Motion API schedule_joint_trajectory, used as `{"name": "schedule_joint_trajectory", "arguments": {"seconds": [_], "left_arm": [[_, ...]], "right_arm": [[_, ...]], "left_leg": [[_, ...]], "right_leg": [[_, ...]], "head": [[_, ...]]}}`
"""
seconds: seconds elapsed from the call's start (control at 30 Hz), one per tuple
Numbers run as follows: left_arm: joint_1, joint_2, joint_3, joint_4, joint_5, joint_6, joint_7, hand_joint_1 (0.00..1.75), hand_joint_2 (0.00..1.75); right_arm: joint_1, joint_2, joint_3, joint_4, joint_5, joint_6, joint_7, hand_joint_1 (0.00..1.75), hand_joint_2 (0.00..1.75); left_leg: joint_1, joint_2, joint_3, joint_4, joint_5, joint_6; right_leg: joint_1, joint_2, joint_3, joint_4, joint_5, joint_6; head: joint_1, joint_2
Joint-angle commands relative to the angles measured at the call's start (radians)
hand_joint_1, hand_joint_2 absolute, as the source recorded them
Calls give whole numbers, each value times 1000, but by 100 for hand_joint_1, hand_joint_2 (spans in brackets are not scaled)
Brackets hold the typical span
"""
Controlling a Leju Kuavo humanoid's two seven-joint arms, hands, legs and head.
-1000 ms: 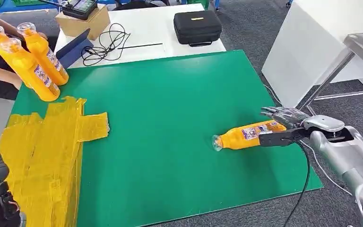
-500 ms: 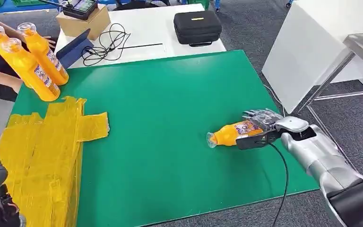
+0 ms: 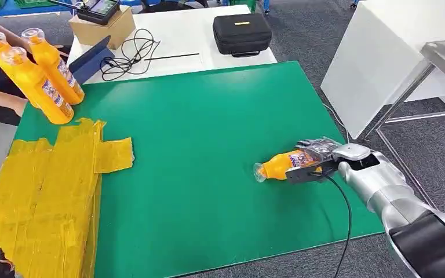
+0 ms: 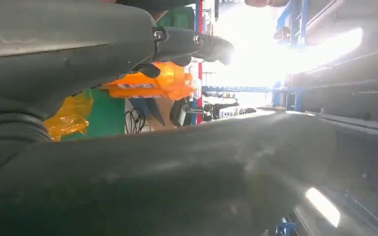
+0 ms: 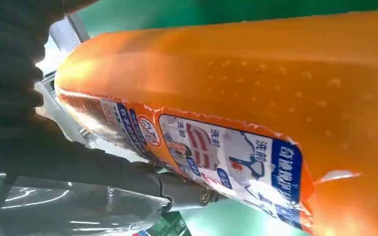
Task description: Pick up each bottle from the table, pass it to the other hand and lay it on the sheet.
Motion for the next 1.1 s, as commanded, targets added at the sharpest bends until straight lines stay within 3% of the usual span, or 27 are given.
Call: {"name": "schedule_joint_trajectory", "arguments": {"seconds": [0.03, 0.23, 0.6, 0.77, 1.1], "left_arm": [[34, -34, 49, -5, -3, -5, 9, 0, 0], [6, -31, 47, 12, -2, -8, 11, 0, 0], [23, -39, 59, -5, 0, -5, 12, 0, 0], [15, -43, 54, -9, -2, -10, 14, 0, 0], [9, -45, 42, -11, -9, -9, 18, 0, 0]], "right_arm": [[-71, -29, 4, 56, -19, -20, 8, 0, 175], [-33, -90, -8, 13, -23, -26, 8, 0, 175], [-31, -89, -21, 13, -31, -9, 12, 0, 175], [16, -91, -30, 11, -34, -24, 9, 0, 175], [31, -44, -23, 61, -25, -21, 9, 0, 175]], "left_leg": [[-1, 3, 3, 1, -3, -1], [-1, -5, 1, 0, 0, 0], [-1, -1, 2, 0, -1, -1], [0, -2, 3, 0, -2, -1], [0, -1, 4, -1, -2, -2]], "right_leg": [[-1, 2, 2, 1, -2, -1], [-1, -6, 1, 0, -1, 0], [-1, -3, 2, 0, -1, -1], [0, -4, 4, -1, -2, 0], [0, -3, 4, -1, -1, -1]], "head": [[0, 0], [0, 0], [0, 0], [0, 0], [0, 0]]}}
